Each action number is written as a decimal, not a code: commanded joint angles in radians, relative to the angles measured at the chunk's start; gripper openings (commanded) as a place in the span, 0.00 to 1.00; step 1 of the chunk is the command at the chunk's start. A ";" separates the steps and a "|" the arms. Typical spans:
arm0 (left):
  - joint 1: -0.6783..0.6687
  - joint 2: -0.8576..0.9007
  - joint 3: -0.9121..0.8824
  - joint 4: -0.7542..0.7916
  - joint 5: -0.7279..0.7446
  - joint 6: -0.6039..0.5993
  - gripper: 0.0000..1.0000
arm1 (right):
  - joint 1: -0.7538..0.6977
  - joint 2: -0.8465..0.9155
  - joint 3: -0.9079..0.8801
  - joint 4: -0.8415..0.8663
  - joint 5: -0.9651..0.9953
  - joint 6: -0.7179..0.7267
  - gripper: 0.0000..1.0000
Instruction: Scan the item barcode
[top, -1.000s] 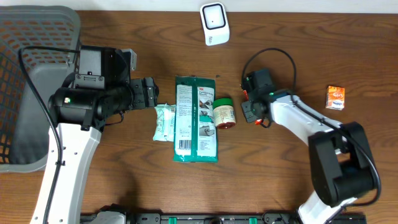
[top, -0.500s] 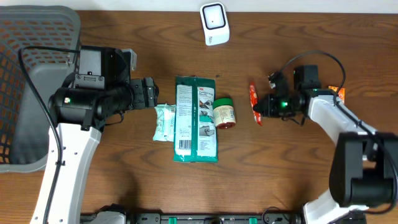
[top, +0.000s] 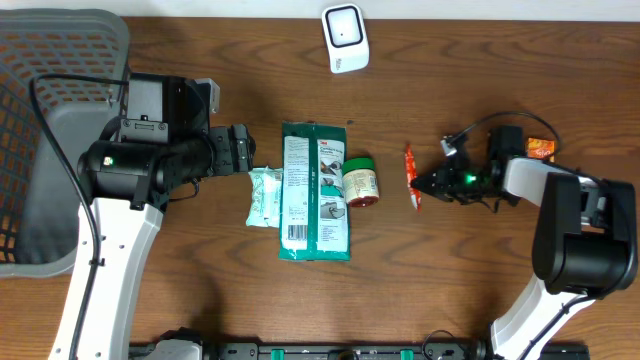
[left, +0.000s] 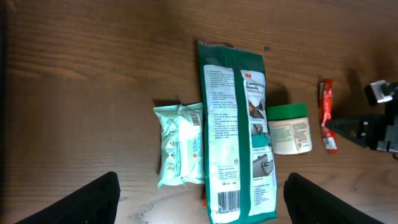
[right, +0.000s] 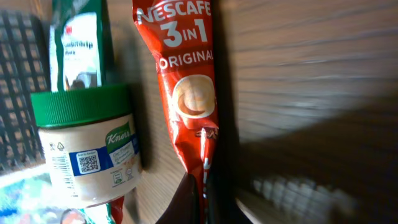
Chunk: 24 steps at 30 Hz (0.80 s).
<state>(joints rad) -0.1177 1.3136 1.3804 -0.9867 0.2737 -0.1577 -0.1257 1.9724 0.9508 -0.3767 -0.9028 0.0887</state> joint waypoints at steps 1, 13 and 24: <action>0.002 -0.001 0.013 0.000 -0.010 -0.002 0.84 | -0.042 0.008 -0.007 -0.002 -0.030 -0.001 0.09; 0.002 -0.001 0.013 0.000 -0.010 -0.001 0.84 | -0.064 0.008 -0.010 -0.031 0.124 -0.027 0.38; 0.002 -0.001 0.013 0.000 -0.010 -0.001 0.85 | 0.022 -0.034 0.137 -0.193 0.285 -0.023 0.40</action>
<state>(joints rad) -0.1177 1.3136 1.3804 -0.9867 0.2737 -0.1577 -0.1589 1.9602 1.0233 -0.5228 -0.8406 0.0784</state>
